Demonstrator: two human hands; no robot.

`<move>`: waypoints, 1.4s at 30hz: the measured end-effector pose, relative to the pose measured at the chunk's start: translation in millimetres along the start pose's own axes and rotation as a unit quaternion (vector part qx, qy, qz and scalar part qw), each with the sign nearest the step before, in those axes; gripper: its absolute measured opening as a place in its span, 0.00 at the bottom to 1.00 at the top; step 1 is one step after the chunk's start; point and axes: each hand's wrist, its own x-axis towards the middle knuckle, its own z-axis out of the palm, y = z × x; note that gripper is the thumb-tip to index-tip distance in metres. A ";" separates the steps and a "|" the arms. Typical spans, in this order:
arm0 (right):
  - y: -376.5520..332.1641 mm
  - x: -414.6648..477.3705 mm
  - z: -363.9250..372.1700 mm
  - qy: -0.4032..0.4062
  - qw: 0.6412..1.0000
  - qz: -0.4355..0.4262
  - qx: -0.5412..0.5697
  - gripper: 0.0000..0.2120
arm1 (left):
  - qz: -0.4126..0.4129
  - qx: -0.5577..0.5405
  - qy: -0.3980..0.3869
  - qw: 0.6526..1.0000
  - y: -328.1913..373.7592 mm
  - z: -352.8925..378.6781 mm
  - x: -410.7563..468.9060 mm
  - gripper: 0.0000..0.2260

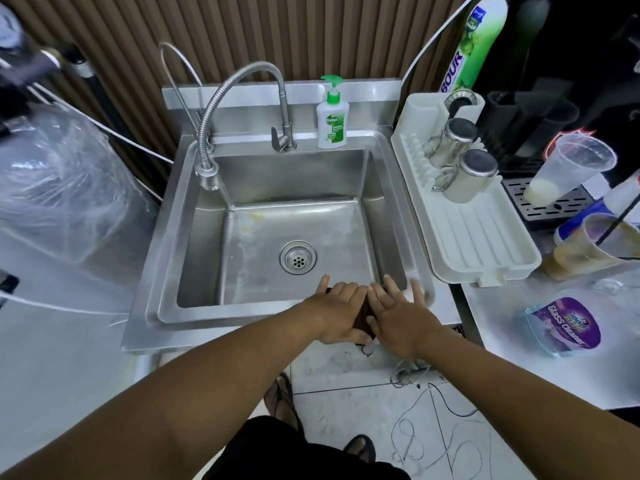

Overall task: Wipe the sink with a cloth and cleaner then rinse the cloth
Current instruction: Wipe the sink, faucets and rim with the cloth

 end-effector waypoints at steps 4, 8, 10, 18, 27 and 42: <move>-27.5 -6.1 1.8 0.001 1.000 0.023 -0.015 0.30 | -0.002 0.062 0.004 0.998 -11.5 8.6 -14.5 0.43; -50.3 -6.1 -3.3 -0.003 0.999 0.039 -0.010 0.29 | 0.001 0.089 0.002 0.996 -25.4 11.8 -23.5 0.42; -67.7 -3.4 -5.5 0.002 0.999 0.038 0.003 0.29 | 0.002 0.094 0.008 0.996 -39.4 15.4 -35.3 0.42; -156.9 22.6 -18.4 0.022 1.000 0.009 0.013 0.31 | -0.004 0.114 0.011 0.993 -113.3 26.9 -102.4 0.42; -248.6 55.4 -28.1 0.055 0.997 -0.046 -0.021 0.46 | -0.020 0.131 0.010 0.991 -187.3 38.9 -171.8 0.42; -329.3 77.3 -93.9 0.132 0.988 -0.047 0.062 0.16 | 0.014 0.172 0.060 0.983 -281.4 14.1 -250.9 0.29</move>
